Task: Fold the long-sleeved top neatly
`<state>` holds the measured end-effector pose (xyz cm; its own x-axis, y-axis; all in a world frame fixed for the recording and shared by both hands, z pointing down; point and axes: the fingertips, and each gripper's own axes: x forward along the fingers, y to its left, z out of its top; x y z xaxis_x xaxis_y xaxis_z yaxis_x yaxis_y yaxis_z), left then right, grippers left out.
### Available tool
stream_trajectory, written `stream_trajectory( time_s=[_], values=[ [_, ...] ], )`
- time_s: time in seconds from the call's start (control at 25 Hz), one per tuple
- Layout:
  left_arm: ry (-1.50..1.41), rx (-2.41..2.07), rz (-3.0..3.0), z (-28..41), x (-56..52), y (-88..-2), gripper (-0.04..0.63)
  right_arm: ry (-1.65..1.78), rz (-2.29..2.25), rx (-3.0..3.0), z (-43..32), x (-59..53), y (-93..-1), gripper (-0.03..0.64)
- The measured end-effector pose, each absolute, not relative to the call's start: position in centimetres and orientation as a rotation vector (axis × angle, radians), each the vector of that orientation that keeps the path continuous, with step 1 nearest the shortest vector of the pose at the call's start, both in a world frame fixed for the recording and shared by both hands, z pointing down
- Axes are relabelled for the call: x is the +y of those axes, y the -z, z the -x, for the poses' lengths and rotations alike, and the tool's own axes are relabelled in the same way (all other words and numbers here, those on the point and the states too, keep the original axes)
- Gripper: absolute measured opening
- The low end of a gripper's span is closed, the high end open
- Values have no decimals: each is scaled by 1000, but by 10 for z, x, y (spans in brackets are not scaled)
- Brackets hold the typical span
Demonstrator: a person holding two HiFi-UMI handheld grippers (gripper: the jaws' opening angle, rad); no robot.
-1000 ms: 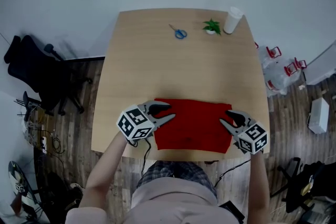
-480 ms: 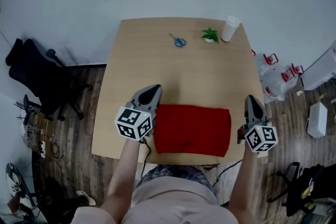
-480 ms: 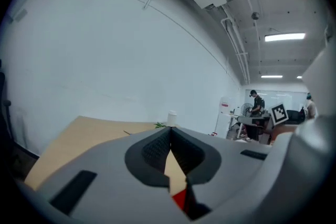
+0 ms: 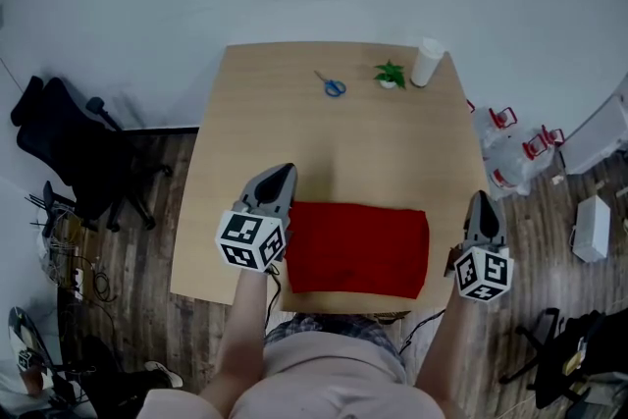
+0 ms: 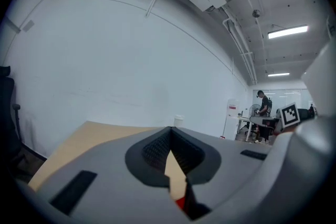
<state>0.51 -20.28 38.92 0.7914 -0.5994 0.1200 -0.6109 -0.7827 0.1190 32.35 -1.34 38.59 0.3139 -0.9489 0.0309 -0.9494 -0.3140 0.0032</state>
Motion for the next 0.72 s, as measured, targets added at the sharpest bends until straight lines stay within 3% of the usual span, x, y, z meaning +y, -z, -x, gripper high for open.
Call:
stream_trajectory(
  time_s=[0.72],
  values=[
    [-96,-999,-2796,-8,-203,-388,2,-49,-2535,-1825,-334,-9,-388,6]
  ],
)
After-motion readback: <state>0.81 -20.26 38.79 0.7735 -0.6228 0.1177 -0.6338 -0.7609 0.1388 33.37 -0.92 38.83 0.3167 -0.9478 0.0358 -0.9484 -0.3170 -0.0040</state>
